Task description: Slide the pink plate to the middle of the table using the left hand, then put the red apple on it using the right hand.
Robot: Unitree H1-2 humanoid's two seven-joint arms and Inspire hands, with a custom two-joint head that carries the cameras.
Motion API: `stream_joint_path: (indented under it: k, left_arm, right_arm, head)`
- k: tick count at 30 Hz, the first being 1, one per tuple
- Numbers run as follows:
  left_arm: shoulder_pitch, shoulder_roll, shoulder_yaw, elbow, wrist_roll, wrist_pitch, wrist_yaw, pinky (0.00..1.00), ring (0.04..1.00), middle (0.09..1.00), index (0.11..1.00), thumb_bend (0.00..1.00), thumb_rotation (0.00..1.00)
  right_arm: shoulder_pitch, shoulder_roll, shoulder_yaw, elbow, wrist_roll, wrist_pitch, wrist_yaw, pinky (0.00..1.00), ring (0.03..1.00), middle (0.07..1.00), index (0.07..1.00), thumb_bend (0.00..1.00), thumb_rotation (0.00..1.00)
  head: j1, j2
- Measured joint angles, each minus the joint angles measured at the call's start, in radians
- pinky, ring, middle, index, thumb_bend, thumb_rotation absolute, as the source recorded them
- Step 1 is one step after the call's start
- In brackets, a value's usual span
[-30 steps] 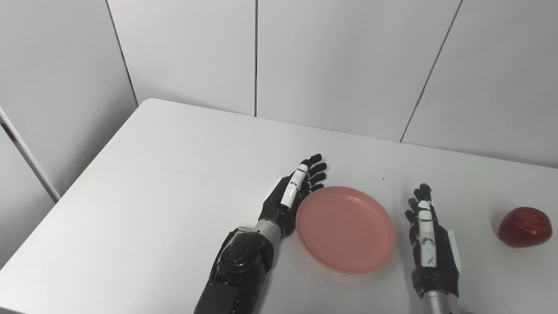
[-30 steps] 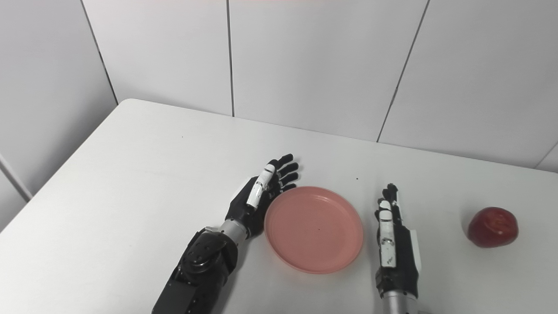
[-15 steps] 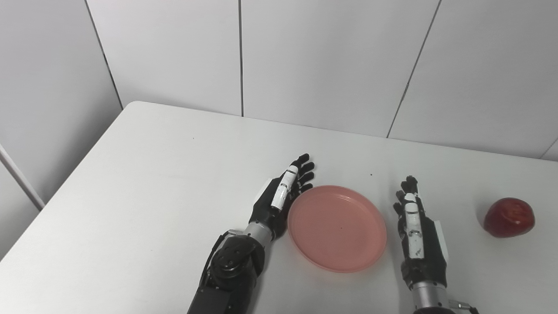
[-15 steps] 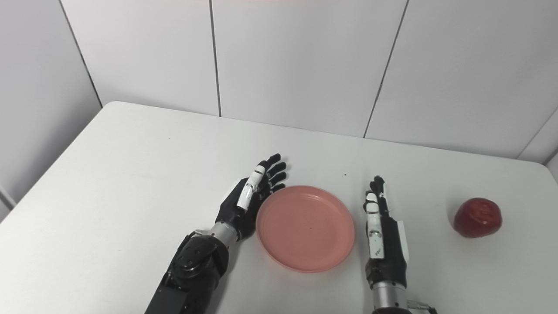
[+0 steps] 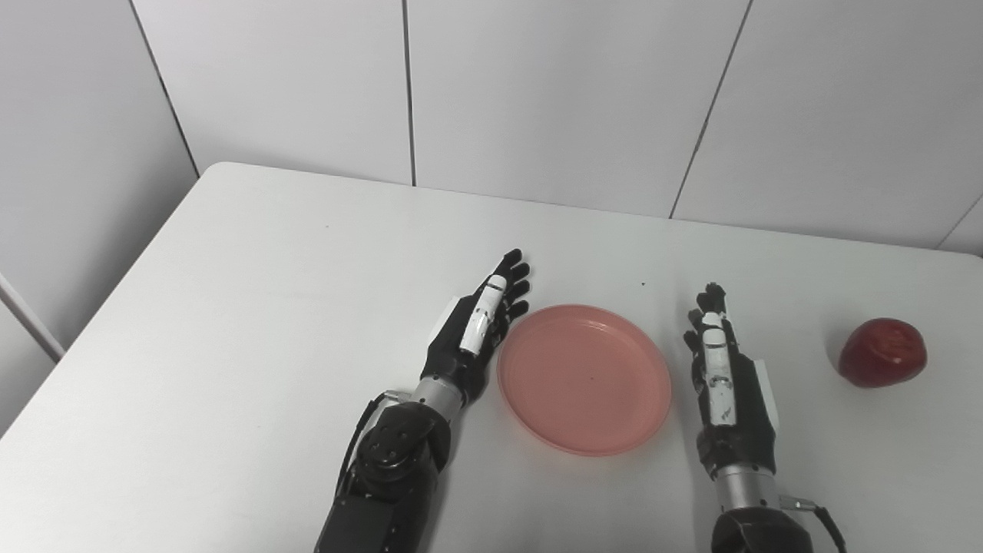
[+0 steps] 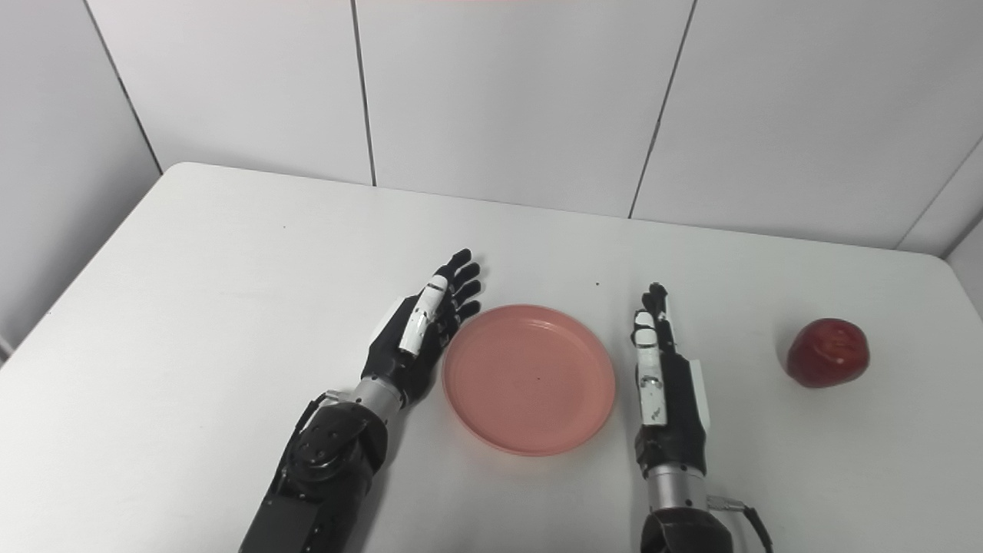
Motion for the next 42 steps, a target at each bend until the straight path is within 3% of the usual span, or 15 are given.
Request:
stream_joint_path:
  k: [6, 7, 9, 13, 21, 24, 29, 32, 39, 42]
  left_arm:
    - [0.006, 0.004, 0.005, 0.002, 0.001, -0.018, 0.000, 0.96, 0.964, 0.966, 0.946, 0.36, 1.00]
    - [0.007, 0.006, 0.005, 0.003, 0.001, -0.024, 0.000, 0.96, 0.961, 0.963, 0.943, 0.35, 1.00]
    - [0.009, 0.011, 0.007, 0.006, 0.000, -0.036, 0.000, 0.96, 0.960, 0.964, 0.944, 0.35, 1.00]
    - [0.010, 0.022, 0.013, 0.009, -0.002, -0.047, -0.006, 0.95, 0.950, 0.952, 0.934, 0.36, 1.00]
    - [0.012, 0.023, 0.042, 0.016, -0.023, -0.054, -0.014, 0.94, 0.945, 0.943, 0.926, 0.36, 1.00]
    - [0.011, 0.025, 0.048, 0.017, -0.023, -0.055, -0.015, 0.94, 0.945, 0.945, 0.928, 0.35, 1.00]
    - [0.008, 0.034, 0.053, 0.041, -0.030, -0.091, -0.036, 0.94, 0.948, 0.946, 0.928, 0.35, 1.00]
    - [0.008, 0.043, 0.056, 0.048, -0.042, -0.107, -0.047, 0.95, 0.952, 0.949, 0.929, 0.36, 1.00]
    - [0.008, 0.057, 0.062, 0.053, -0.051, -0.117, -0.058, 0.96, 0.957, 0.953, 0.928, 0.38, 1.00]
    - [0.008, 0.058, 0.066, 0.053, -0.056, -0.117, -0.060, 0.96, 0.960, 0.956, 0.934, 0.37, 1.00]
  right_arm:
    - [-0.026, -0.016, -0.006, -0.049, -0.038, 0.008, -0.006, 1.00, 0.971, 0.978, 0.978, 0.38, 0.98]
    - [-0.030, -0.021, -0.007, -0.061, -0.048, 0.016, -0.008, 0.99, 0.961, 0.967, 0.966, 0.45, 0.97]
    - [-0.039, -0.027, -0.008, -0.091, -0.077, 0.042, -0.012, 0.94, 0.951, 0.962, 0.957, 0.52, 0.97]
    - [-0.066, -0.057, -0.010, -0.164, -0.159, 0.087, -0.020, 0.95, 0.939, 0.946, 0.939, 0.63, 0.98]
    - [-0.132, -0.104, -0.050, -0.234, -0.219, 0.151, -0.020, 0.88, 0.904, 0.921, 0.920, 0.67, 0.84]
    - [-0.142, -0.122, -0.054, -0.247, -0.284, 0.178, -0.020, 0.78, 0.886, 0.904, 0.902, 0.72, 0.86]
    - [-0.174, -0.171, -0.042, -0.306, -0.452, 0.241, -0.018, 0.82, 0.894, 0.915, 0.913, 0.77, 0.79]
    - [-0.186, -0.178, -0.038, -0.328, -0.519, 0.268, -0.008, 0.81, 0.883, 0.908, 0.914, 0.81, 0.68]
    - [-0.195, -0.238, -0.047, -0.343, -0.675, 0.303, 0.021, 0.76, 0.856, 0.890, 0.926, 0.88, 0.54]
    - [-0.196, -0.264, -0.067, -0.337, -0.720, 0.303, 0.018, 0.79, 0.868, 0.901, 0.934, 0.93, 0.54]
  head:
    - [-0.049, -0.003]
    - [-0.049, -0.003]
    - [-0.089, -0.008]
    - [-0.129, -0.014]
    - [-0.181, -0.026]
    - [-0.205, -0.035]
    - [-0.226, -0.040]
    - [-0.236, -0.043]
    - [-0.279, -0.043]
    - [-0.292, -0.041]
